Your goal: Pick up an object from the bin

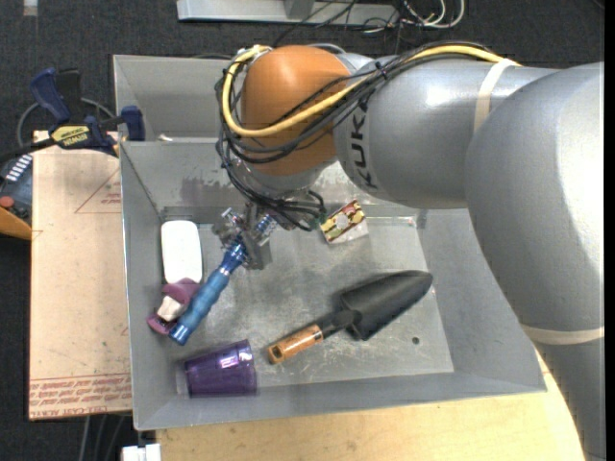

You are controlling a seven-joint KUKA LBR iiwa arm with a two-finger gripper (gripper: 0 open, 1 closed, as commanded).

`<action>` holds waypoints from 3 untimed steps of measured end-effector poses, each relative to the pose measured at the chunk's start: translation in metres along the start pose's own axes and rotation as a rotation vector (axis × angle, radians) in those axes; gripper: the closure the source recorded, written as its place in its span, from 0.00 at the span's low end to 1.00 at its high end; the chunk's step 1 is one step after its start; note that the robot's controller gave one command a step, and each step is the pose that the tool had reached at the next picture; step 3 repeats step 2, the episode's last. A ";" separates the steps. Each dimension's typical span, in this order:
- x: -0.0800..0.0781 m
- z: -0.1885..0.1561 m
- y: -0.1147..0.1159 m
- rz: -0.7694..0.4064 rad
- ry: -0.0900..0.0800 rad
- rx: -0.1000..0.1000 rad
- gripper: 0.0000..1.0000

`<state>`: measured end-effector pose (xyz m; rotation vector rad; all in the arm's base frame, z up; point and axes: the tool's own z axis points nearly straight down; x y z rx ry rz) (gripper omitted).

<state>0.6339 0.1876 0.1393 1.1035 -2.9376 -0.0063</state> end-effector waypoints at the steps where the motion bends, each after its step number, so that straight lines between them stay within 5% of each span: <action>1: 0.000 -0.009 0.000 0.000 -0.002 0.001 1.00; 3: 0.000 -0.019 0.000 0.001 -0.001 0.000 1.00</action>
Offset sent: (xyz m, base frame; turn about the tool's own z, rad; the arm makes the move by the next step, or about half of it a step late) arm 0.0000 0.0001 0.0506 0.0000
